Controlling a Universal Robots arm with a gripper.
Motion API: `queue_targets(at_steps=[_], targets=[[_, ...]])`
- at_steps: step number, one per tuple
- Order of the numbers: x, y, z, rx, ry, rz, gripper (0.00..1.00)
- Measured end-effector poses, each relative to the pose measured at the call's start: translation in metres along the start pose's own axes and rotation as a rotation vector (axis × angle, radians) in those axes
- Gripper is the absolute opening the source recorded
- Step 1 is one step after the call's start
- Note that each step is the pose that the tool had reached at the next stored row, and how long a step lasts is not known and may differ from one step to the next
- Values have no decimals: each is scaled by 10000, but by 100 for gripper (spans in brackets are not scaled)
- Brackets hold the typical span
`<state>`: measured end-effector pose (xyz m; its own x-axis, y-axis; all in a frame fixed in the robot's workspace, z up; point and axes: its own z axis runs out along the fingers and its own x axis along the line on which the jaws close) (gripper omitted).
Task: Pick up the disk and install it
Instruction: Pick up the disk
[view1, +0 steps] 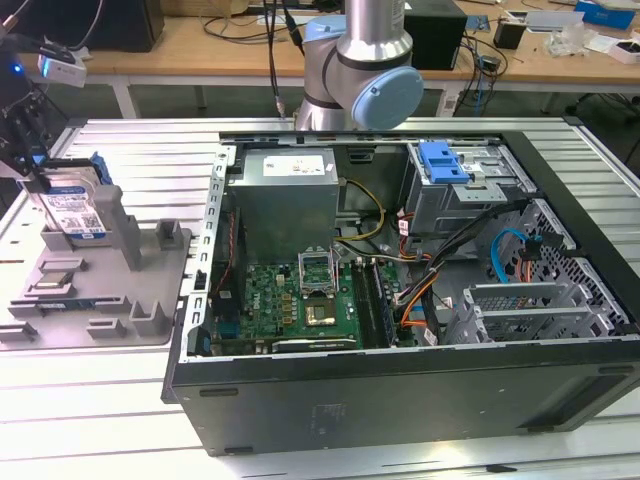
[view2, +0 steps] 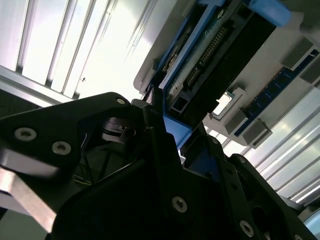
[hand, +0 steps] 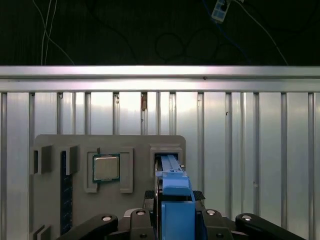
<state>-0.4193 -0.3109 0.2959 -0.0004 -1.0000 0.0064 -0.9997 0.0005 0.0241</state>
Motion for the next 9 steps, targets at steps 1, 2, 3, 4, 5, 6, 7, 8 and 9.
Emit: queue_targets(at_steps=[1, 2, 3, 4, 5, 6, 7, 8, 9], targets=[[0, 0, 1, 0, 9, 0, 37], [0, 1, 2, 0, 16, 1, 37], [0, 1, 3, 0, 23, 1, 37], [0, 1, 3, 0, 26, 1, 37], [0, 2, 3, 0, 27, 1, 37], [0, 2, 3, 1, 27, 1, 37], [0, 2, 3, 0, 30, 1, 37], [0, 2, 4, 1, 34, 1, 37], [0, 2, 4, 1, 35, 1, 37]])
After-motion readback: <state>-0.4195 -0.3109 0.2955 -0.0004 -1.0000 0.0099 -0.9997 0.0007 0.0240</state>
